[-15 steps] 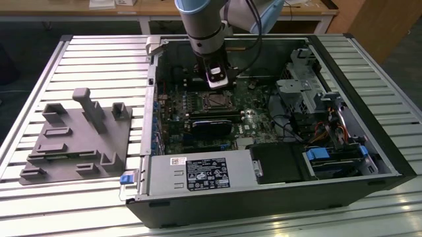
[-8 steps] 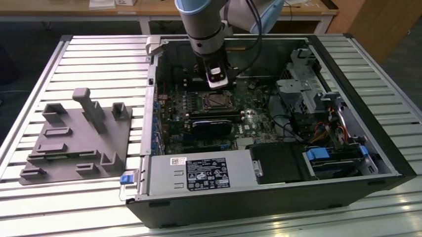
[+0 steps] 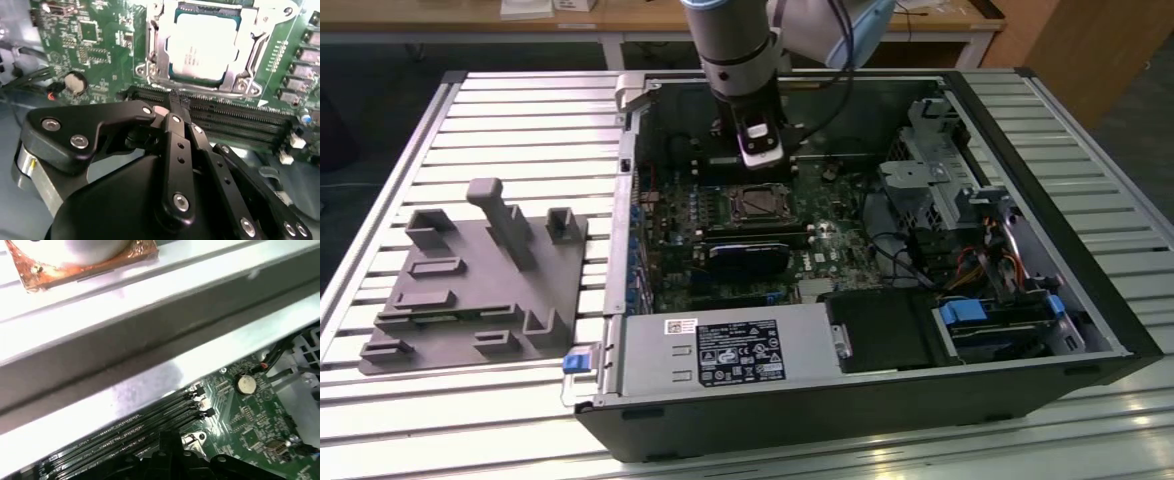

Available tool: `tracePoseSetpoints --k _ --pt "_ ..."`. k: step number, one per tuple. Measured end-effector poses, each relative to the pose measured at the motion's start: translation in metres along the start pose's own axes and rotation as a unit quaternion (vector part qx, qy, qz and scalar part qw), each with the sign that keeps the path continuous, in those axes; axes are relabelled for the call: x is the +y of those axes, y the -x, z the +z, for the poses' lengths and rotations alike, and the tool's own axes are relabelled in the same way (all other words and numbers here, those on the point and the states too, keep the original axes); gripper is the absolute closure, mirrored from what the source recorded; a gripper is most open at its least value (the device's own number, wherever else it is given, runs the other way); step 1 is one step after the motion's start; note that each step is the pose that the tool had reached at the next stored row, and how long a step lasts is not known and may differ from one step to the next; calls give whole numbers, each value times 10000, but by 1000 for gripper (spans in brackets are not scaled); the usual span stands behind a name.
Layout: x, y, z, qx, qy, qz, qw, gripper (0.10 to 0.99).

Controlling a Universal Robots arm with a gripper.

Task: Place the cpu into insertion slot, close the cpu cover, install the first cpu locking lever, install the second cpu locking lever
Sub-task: 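Install the first cpu locking lever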

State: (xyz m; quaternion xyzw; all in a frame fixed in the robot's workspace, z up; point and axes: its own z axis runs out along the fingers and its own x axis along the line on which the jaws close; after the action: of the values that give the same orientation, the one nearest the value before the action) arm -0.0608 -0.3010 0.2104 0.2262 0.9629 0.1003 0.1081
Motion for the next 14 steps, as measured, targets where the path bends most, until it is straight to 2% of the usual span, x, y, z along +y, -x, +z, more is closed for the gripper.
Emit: tracePoseSetpoints --k 5,12,14 --pt "30 20 -118 3 5 2 10000 980" --pt "32 21 -125 3 6 2 10000 980" --pt "32 22 -124 27 -17 3 10000 980"
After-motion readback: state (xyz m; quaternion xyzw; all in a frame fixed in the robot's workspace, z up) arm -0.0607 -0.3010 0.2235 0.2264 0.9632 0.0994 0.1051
